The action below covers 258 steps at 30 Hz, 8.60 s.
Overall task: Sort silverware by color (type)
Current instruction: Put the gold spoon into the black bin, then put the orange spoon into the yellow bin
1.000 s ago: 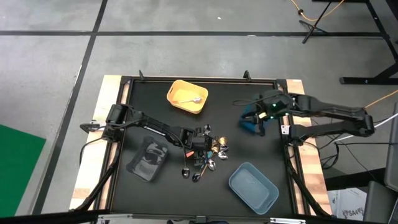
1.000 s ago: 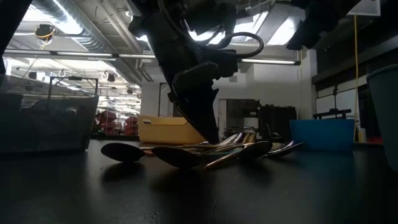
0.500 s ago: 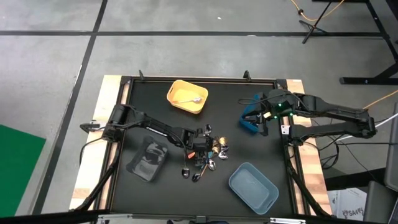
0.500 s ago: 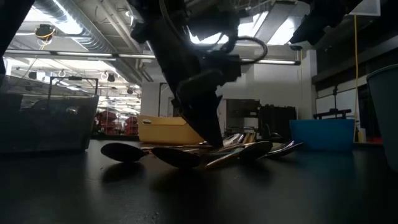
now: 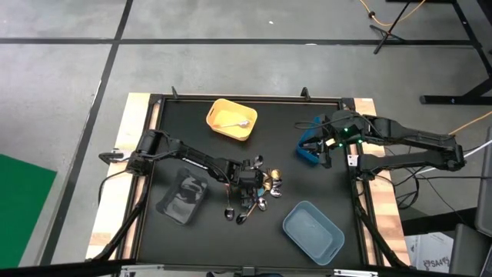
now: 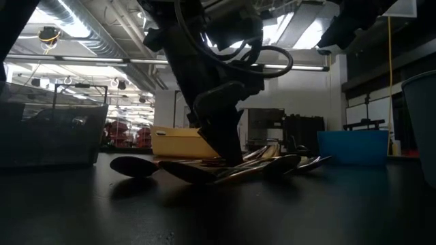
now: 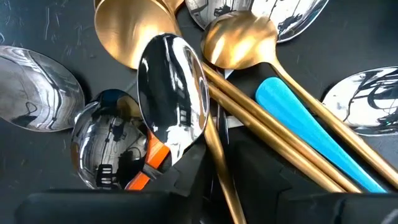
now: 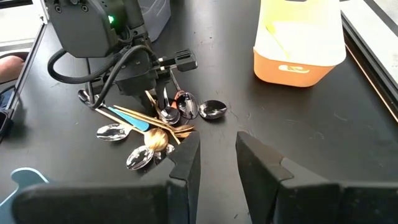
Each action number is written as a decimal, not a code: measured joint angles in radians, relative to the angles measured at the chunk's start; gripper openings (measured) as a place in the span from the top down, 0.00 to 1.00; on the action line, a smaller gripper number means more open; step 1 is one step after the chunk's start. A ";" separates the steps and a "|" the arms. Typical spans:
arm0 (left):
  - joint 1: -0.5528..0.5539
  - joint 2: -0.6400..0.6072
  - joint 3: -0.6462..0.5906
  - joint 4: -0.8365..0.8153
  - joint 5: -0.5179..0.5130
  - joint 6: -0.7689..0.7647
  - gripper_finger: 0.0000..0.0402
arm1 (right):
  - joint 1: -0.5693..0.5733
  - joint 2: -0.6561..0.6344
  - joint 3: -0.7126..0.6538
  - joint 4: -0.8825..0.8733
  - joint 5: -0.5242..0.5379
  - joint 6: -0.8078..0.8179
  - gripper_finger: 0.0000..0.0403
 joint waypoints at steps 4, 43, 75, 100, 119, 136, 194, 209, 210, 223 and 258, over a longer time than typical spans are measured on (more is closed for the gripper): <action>0.000 0.000 0.000 -0.001 0.000 -0.003 0.83 | 0.000 0.000 0.000 0.000 0.000 0.000 0.77; 0.006 -0.126 -0.003 -0.038 0.019 -0.032 0.95 | 0.000 0.001 0.000 0.002 0.000 0.000 0.77; -0.003 -0.470 -0.002 -0.323 -0.128 -0.164 0.95 | 0.000 0.001 0.000 0.000 0.000 0.000 0.77; -0.509 -0.701 -0.002 -0.999 -0.039 -1.123 0.95 | 0.000 0.001 0.000 0.001 0.000 0.000 0.77; -0.661 -0.661 -0.003 -1.040 0.024 -1.420 0.95 | 0.000 0.001 0.000 0.000 0.000 0.001 0.77; -0.609 -0.492 -0.003 -1.040 0.062 -1.314 0.95 | 0.000 0.001 -0.001 0.000 0.000 0.001 0.77; -0.425 -0.441 -0.028 -1.066 0.167 -0.966 0.77 | 0.000 0.001 -0.001 0.000 0.000 0.008 0.77; -0.353 -0.441 0.154 -1.012 -0.164 -0.781 0.77 | 0.000 0.001 -0.001 0.000 0.000 0.008 0.77; -0.345 -0.441 0.154 -0.996 -0.178 -0.755 0.77 | 0.000 0.001 -0.001 0.001 0.000 0.008 0.77; -0.211 -0.441 0.139 -0.704 -0.199 -0.344 0.77 | 0.000 0.001 -0.001 0.001 0.000 0.008 0.77; -0.006 -0.441 -0.472 0.386 -0.051 -0.047 0.77 | 0.000 0.001 -0.001 0.001 0.000 0.008 0.77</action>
